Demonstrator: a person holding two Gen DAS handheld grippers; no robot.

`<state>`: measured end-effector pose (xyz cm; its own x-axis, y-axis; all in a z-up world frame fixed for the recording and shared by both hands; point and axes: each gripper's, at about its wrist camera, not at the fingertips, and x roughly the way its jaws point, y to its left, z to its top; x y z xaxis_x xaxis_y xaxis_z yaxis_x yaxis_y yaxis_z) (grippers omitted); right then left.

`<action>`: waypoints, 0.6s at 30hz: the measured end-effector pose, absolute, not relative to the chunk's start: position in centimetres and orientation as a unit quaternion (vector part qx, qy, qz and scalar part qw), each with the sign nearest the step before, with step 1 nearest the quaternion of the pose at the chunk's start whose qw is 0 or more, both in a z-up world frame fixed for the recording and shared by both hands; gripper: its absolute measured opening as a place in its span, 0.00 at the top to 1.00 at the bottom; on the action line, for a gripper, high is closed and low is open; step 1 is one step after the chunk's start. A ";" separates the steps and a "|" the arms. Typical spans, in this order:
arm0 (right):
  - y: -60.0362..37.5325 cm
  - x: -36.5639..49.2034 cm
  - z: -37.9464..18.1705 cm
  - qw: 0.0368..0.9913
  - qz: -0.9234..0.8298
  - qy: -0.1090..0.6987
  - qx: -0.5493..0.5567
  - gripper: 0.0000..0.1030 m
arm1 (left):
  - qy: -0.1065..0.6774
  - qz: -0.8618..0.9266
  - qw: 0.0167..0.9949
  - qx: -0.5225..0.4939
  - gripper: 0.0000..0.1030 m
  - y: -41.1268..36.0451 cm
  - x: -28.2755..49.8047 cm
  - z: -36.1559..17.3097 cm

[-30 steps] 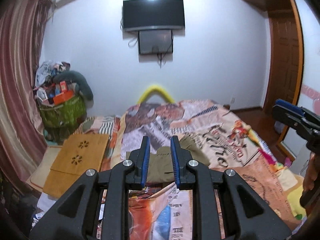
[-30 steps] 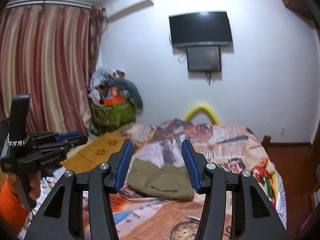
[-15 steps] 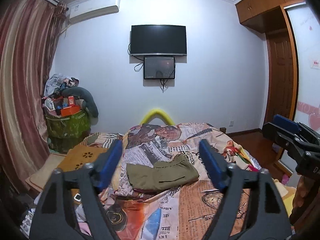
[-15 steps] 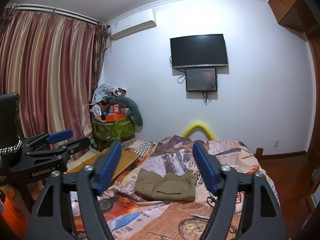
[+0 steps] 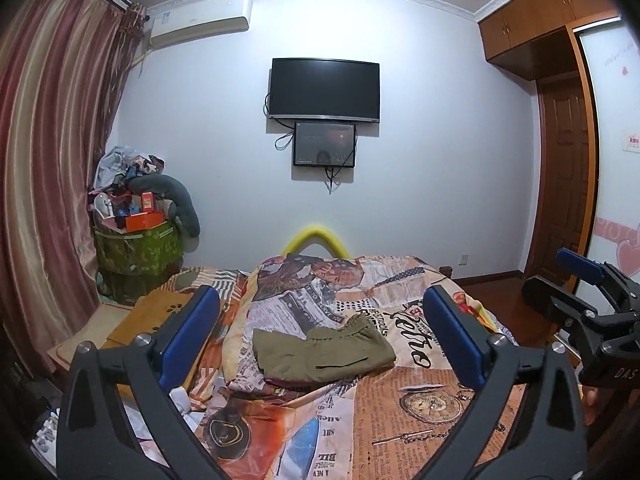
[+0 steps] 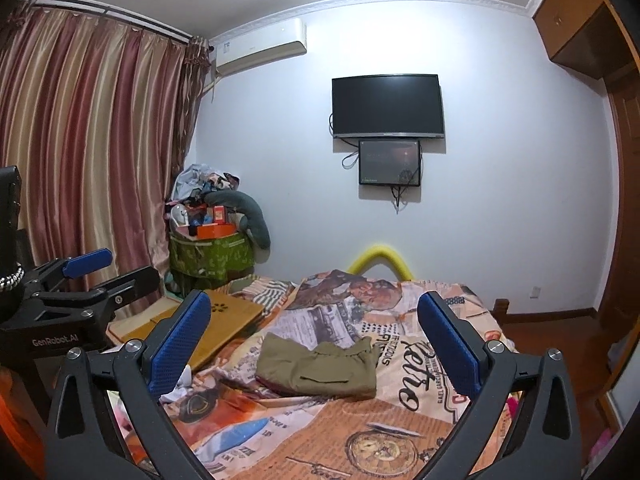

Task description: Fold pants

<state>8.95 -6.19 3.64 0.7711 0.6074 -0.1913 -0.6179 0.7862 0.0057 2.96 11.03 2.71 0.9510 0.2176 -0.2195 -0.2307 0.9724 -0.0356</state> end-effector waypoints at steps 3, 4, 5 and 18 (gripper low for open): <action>-6.5 8.8 3.4 0.941 0.325 0.095 -0.025 0.00 | 0.112 0.113 0.987 -0.034 0.00 11.1 3.1 2.6; -6.6 8.6 3.2 0.941 0.325 0.096 -0.024 0.00 | 0.113 0.113 0.987 -0.035 0.00 11.1 3.2 2.5; -6.7 8.7 3.1 0.941 0.325 0.097 -0.023 0.00 | 0.114 0.113 0.986 -0.036 0.00 11.1 3.2 2.5; -7.1 9.0 2.9 0.940 0.323 0.113 -0.012 0.00 | 0.119 0.113 0.986 -0.035 0.00 11.3 3.6 2.0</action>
<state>9.01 -7.10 2.90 0.7657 0.6044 -0.2200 -0.6097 0.7910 0.0510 3.56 11.29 2.02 0.9463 0.2140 -0.2422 -0.2308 0.9721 -0.0426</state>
